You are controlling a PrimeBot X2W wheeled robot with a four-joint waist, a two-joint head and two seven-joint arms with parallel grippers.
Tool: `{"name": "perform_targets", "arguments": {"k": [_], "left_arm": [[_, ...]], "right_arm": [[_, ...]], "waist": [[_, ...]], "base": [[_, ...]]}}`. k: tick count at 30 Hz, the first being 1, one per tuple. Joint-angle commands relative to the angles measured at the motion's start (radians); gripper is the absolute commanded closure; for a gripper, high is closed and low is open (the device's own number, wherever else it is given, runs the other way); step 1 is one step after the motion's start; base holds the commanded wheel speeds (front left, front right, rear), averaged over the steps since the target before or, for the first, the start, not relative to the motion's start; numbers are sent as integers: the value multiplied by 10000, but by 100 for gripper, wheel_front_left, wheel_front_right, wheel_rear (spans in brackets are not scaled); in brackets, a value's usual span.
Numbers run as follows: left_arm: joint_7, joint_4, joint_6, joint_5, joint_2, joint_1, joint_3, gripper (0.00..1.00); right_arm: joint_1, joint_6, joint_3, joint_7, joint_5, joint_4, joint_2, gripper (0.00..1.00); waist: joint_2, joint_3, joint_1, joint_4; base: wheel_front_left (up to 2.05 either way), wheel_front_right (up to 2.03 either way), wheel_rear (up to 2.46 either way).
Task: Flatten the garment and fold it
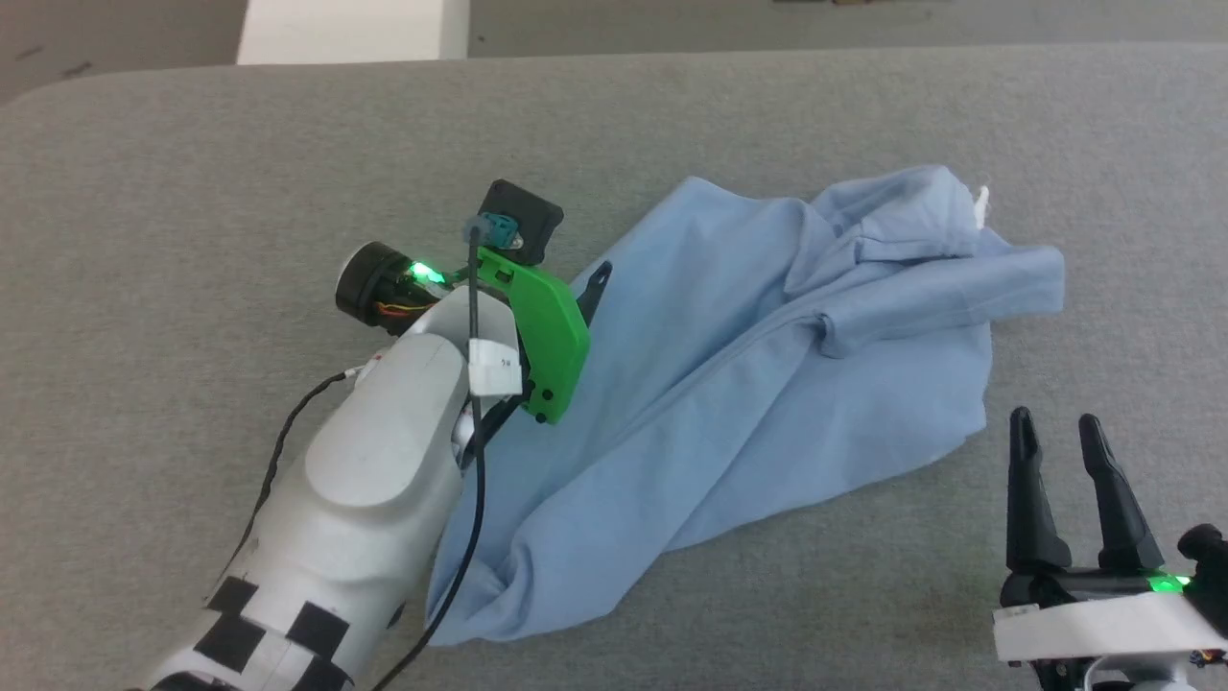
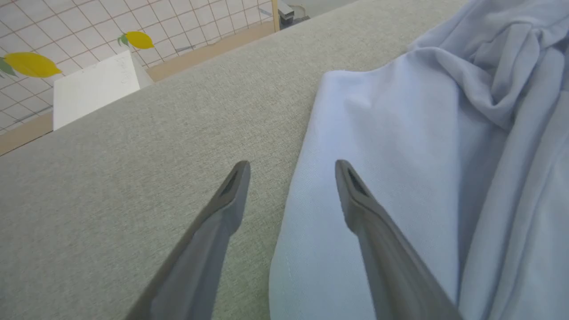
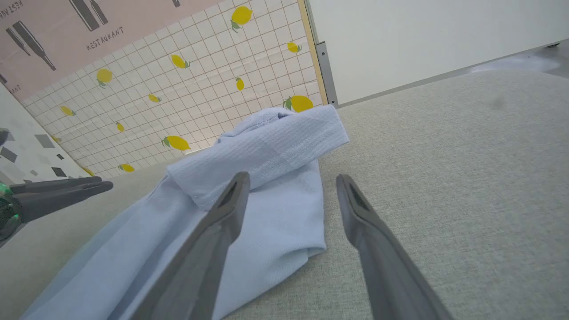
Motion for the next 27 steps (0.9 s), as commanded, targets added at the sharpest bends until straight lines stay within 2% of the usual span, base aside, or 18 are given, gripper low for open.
{"name": "perform_targets", "arguments": {"k": [1, 10, 11, 12, 15, 19, 23, 27], "left_arm": [[93, 284, -35, -189, -30, -236, -104, 0], [1550, 2317, -35, -1006, 115, -810, -765, 0], [1620, 2456, -35, -1007, 131, -843, -822, 43], [1637, 2575, -35, -993, 143, -888, -910, 100], [1503, 2631, -35, -1238, 85, -957, -1096, 100], [713, 2463, -36, -1502, -10, -1194, -1198, 100], [-665, 2097, -26, -1709, -74, -1382, -994, 100], [-2067, 1476, 51, -2226, -70, -905, -344, 100]], "right_arm": [[-196, -13, 60, -44, -41, 30, 8, 0], [-385, -13, 230, 17, -24, 97, 8, 0], [-400, -13, 258, 16, -15, 100, 8, 0], [-417, -13, 277, 15, 0, 101, 8, 0], [-438, -13, 269, 7, 45, 97, 8, 0], [-455, -13, 202, 1, 57, 141, 9, 0], [-449, -13, 113, 4, 44, 147, 9, 0], [-294, -13, 14, 36, 68, 199, 9, 0]], "waist": [[0, 306, -1, -347], [0, 672, -1, -883], [0, 711, -1, -918], [0, 756, -1, -942], [0, 839, -1, -916], [0, 815, -1, -641], [0, 583, -1, -185], [0, 138, -1, 348]], "base": [[0, 0, 0], [0, 0, 0], [0, 0, 0], [0, 0, 0], [0, 0, 0], [0, 0, 0], [0, 0, 0], [0, 0, 0]]}}
